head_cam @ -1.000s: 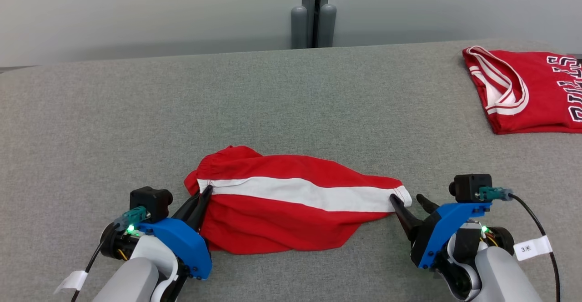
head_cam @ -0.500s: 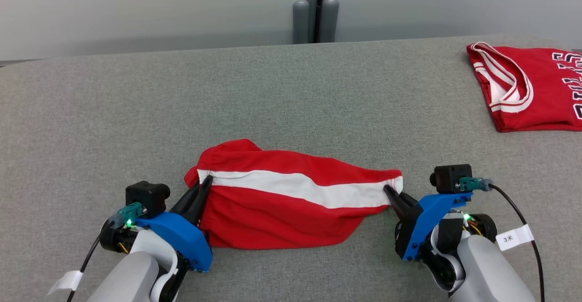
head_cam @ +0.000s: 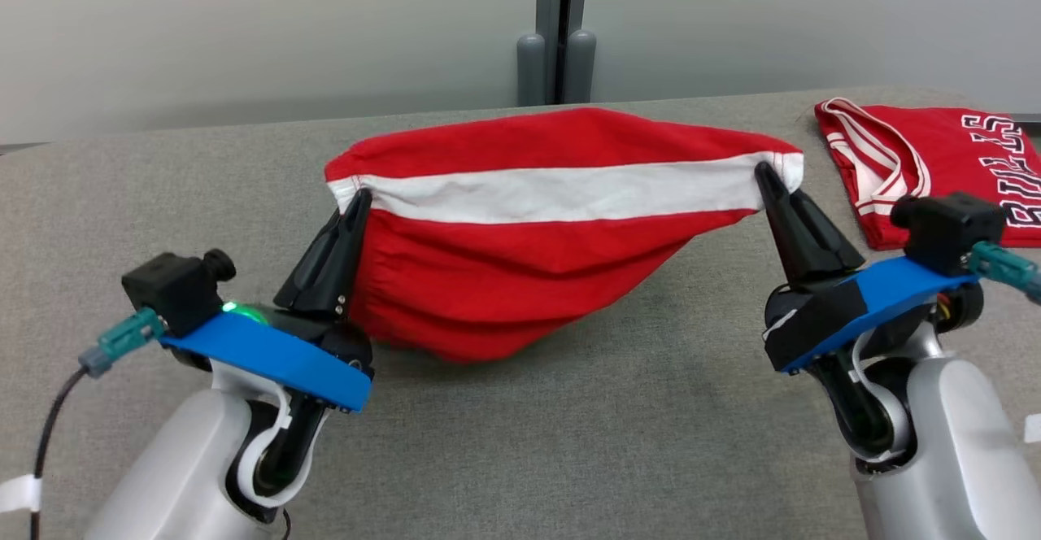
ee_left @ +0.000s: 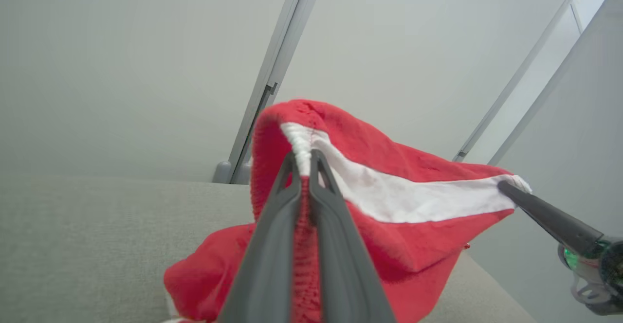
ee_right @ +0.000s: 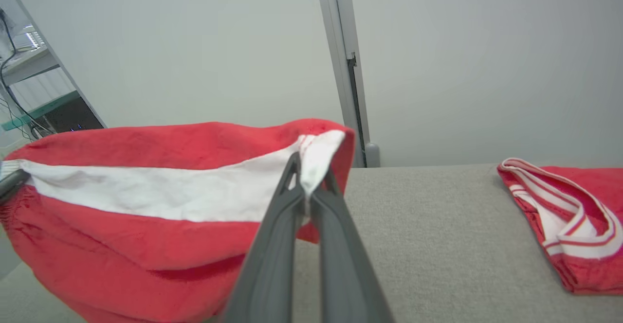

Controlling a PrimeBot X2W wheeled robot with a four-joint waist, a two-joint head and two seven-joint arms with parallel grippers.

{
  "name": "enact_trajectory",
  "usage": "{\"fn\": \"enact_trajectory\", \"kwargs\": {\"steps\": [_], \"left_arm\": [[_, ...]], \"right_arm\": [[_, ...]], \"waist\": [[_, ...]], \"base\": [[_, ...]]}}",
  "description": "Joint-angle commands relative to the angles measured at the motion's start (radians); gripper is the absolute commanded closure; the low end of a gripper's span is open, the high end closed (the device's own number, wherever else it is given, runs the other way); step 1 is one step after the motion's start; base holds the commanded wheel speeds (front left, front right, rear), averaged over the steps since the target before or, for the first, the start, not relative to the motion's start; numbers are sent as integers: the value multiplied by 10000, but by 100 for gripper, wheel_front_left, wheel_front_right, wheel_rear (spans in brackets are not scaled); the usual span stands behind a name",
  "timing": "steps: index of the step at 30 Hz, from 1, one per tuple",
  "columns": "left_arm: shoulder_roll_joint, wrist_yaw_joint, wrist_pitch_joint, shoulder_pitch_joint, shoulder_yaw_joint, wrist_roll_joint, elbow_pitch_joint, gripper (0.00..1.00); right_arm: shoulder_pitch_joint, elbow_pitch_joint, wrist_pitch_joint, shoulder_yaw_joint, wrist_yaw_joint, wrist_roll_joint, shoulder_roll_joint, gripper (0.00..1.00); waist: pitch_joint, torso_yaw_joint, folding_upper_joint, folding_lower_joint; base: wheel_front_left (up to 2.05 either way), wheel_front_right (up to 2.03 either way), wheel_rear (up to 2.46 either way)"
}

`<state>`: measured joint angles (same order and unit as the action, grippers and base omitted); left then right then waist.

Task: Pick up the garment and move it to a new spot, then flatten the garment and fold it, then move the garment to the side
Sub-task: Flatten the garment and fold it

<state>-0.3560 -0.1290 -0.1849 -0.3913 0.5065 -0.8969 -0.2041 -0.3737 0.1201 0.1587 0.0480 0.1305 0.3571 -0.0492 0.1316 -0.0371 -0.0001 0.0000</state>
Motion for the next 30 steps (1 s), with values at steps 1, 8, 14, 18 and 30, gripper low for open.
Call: {"fn": "enact_trajectory", "kwargs": {"steps": [1,8,14,18,30], "left_arm": [[-253,-13,394,-268,-8,-472,596,100],[-700,26,2096,-1484,-510,-2321,1723,100],[-646,138,2592,-3078,-899,-2637,942,100],[-649,176,2233,-4543,-1339,-2326,-101,100],[-193,155,-445,-7530,-1800,-576,-2461,100]], "right_arm": [[165,-796,338,-81,5,11,-29,100],[-656,-2386,1907,-512,5,-67,-139,100],[-2560,-1224,2108,-242,5,293,-615,100],[-4644,284,1133,193,5,483,-729,100],[-8317,3750,-3487,410,-7,127,-843,100]], "waist": [[-21,-60,1,0],[387,-242,1,0],[1191,-566,1,0],[1920,-903,1,0],[2839,-1134,1,0]], "base": [[0,0,0],[0,0,0],[0,0,0],[0,0,0],[0,0,0]]}}
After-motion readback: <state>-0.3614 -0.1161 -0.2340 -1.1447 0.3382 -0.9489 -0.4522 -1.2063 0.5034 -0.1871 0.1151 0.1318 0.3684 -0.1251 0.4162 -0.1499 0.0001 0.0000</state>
